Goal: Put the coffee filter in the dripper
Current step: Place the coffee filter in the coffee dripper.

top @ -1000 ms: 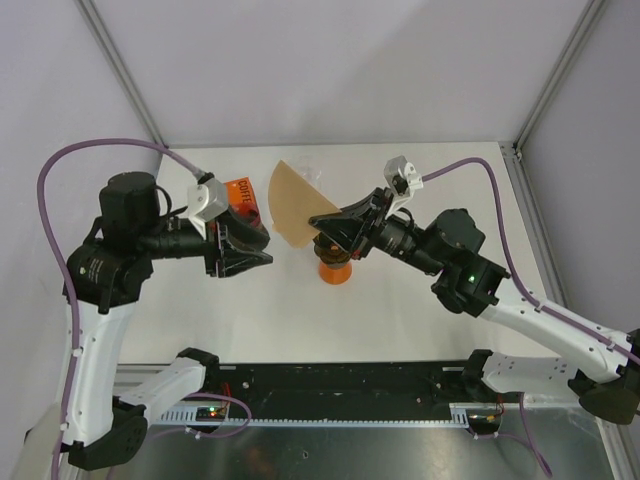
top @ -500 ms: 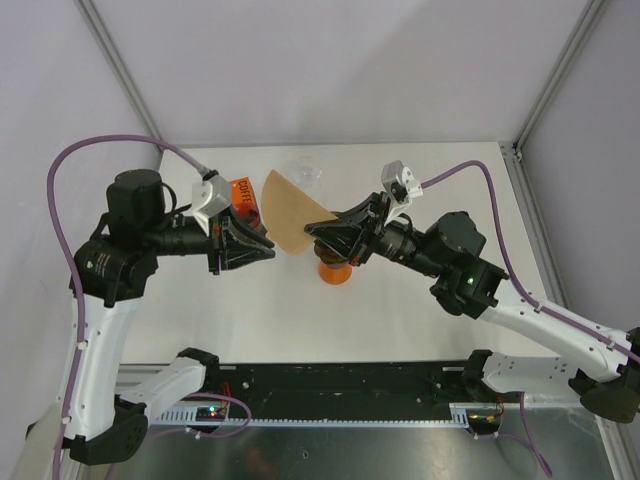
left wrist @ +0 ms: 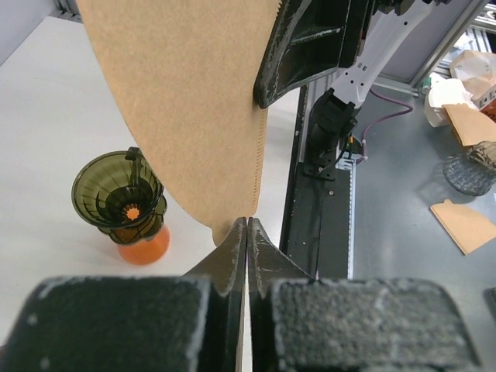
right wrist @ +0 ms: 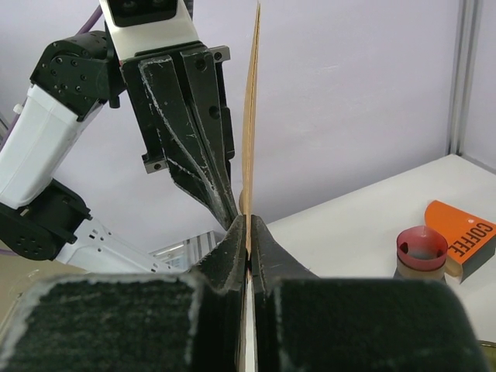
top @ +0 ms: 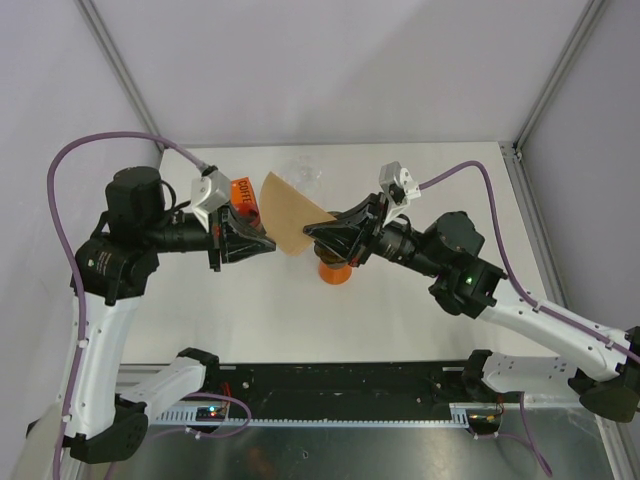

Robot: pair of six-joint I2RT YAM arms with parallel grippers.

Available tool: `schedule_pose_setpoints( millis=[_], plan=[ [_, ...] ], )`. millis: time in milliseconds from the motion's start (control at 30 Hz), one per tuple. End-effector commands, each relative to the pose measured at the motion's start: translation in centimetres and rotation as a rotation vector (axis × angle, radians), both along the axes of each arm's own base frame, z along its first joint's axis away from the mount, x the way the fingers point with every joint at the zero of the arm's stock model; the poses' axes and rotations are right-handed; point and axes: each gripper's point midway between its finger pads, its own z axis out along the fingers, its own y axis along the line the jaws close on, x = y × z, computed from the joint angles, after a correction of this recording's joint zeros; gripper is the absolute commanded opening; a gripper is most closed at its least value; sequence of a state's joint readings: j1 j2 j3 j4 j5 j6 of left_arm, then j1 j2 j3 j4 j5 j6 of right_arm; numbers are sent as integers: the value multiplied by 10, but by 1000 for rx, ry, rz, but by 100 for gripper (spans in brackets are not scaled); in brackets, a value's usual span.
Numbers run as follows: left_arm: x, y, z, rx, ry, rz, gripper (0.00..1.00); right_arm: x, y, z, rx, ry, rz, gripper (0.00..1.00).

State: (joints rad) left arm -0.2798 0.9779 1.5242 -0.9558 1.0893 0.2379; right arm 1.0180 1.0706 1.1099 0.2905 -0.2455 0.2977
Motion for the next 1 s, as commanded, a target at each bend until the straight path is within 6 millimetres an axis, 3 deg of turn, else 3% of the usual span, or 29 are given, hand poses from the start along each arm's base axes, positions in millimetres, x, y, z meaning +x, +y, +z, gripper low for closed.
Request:
schedule_pose_setpoints(
  millis=[0, 133, 333, 467, 500, 600, 667, 767, 867, 967],
  plan=[
    [-5, -2, 8, -26, 32, -4, 0, 0, -2, 7, 19, -37, -10, 0],
    [14, 2, -5, 5, 104, 113, 0, 14, -5, -7, -30, -2, -50, 0],
    [26, 2, -34, 42, 192, 146, 0, 31, -7, -33, -109, 78, -70, 0],
    [37, 8, -40, 83, 109, 188, 1, 49, -16, -42, -113, 168, -147, 0],
    [41, 11, -41, 101, 67, 208, 7, 56, -22, -43, -99, 217, -180, 0],
    [58, 27, -40, 186, -119, 277, 44, 74, -37, -50, -60, 373, -260, 0],
    [59, 33, -32, 224, -265, 266, 59, 81, -44, -54, -36, 454, -293, 0],
    [50, 36, -13, 270, -564, 176, 69, 84, -48, -54, -1, 524, -310, 0],
    [27, 38, 6, 303, -938, 53, 74, 83, -48, -51, 33, 572, -310, 0],
    [6, 36, 8, 341, -1304, -81, 75, 80, -43, -44, 73, 596, -288, 0]
  ],
)
